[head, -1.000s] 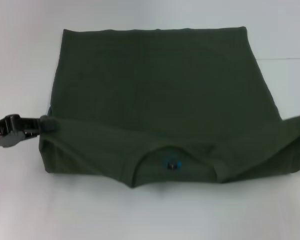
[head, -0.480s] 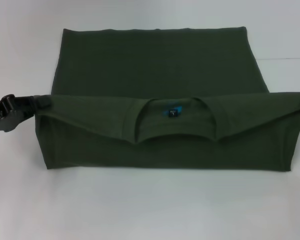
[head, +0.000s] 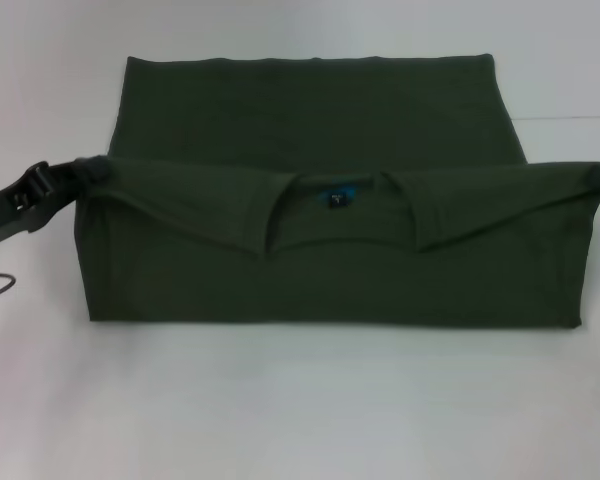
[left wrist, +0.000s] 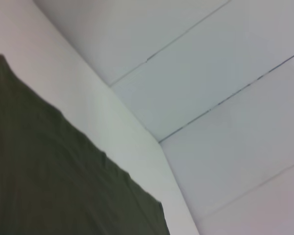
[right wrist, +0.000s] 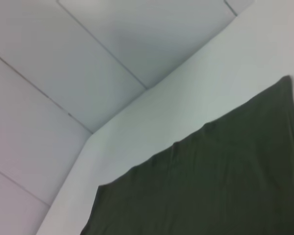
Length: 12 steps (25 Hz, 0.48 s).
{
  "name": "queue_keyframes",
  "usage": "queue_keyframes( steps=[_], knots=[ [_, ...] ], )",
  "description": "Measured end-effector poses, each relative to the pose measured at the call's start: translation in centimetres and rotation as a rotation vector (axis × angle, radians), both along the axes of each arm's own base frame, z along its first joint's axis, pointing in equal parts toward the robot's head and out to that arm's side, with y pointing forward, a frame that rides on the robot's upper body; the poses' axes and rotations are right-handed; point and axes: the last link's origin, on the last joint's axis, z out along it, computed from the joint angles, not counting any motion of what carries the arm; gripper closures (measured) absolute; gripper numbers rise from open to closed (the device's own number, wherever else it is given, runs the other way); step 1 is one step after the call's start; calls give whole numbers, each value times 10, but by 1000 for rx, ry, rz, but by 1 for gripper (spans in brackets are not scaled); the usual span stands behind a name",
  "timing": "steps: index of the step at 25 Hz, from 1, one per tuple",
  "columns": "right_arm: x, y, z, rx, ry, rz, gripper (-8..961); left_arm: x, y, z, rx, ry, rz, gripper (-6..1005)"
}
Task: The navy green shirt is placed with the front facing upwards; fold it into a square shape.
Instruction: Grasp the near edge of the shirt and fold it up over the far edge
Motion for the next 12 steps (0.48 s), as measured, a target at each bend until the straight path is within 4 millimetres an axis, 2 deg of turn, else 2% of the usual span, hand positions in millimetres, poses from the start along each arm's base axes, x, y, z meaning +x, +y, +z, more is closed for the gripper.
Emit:
queue_keyframes(
  steps=[12],
  knots=[
    [-10, 16, 10, 132, 48, 9, 915, 24, 33, -5, 114, 77, -42, 958]
  ],
)
